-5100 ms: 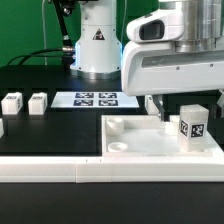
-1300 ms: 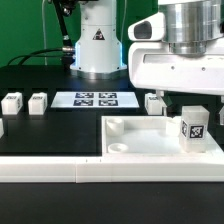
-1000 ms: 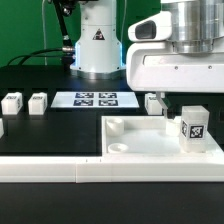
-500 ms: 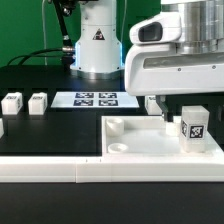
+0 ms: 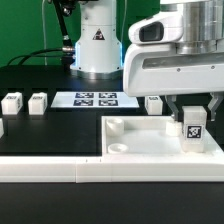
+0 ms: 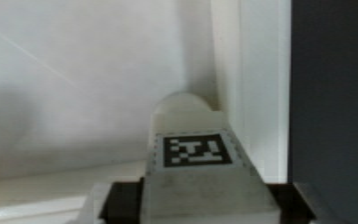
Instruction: Assemble square table
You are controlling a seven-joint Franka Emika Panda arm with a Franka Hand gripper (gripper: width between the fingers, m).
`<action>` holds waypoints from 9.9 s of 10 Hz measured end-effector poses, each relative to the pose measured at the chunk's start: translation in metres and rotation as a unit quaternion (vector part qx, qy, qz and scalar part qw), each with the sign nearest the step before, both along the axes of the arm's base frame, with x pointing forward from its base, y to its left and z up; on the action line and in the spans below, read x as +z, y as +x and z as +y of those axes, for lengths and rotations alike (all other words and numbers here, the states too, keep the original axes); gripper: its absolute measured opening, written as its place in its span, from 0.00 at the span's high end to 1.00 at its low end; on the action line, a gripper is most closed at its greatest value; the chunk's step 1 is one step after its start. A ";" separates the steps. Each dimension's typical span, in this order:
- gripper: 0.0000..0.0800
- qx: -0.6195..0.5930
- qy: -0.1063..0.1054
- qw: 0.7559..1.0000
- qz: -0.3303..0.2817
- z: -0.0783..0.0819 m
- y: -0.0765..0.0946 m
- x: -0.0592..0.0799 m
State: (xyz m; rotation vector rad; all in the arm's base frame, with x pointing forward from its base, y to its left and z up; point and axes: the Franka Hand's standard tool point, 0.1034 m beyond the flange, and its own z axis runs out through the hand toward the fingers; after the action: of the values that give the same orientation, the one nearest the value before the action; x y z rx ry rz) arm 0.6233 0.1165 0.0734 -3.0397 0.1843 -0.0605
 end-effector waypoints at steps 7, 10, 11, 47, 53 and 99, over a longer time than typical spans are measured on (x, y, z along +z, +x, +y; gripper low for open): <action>0.63 -0.201 0.003 0.980 0.004 -0.005 0.000 -0.001; 0.62 -0.301 -0.007 0.953 0.007 -0.019 -0.002 -0.001; 0.62 -0.312 -0.010 0.950 0.006 -0.021 -0.003 -0.001; 0.19 0.039 -0.038 0.998 -0.011 -0.007 -0.194 -0.025; 0.19 0.042 -0.040 0.998 0.012 -0.008 -0.212 -0.031; 0.64 0.039 0.039 0.912 0.406 -0.029 -0.210 0.001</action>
Offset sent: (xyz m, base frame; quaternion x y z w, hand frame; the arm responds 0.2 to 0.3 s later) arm 0.0032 0.0004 0.0047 0.0026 0.0090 0.1684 0.9857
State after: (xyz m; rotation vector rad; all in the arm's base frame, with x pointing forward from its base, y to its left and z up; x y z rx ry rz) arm 0.4136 0.0870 0.0746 -2.7807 0.1097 1.1832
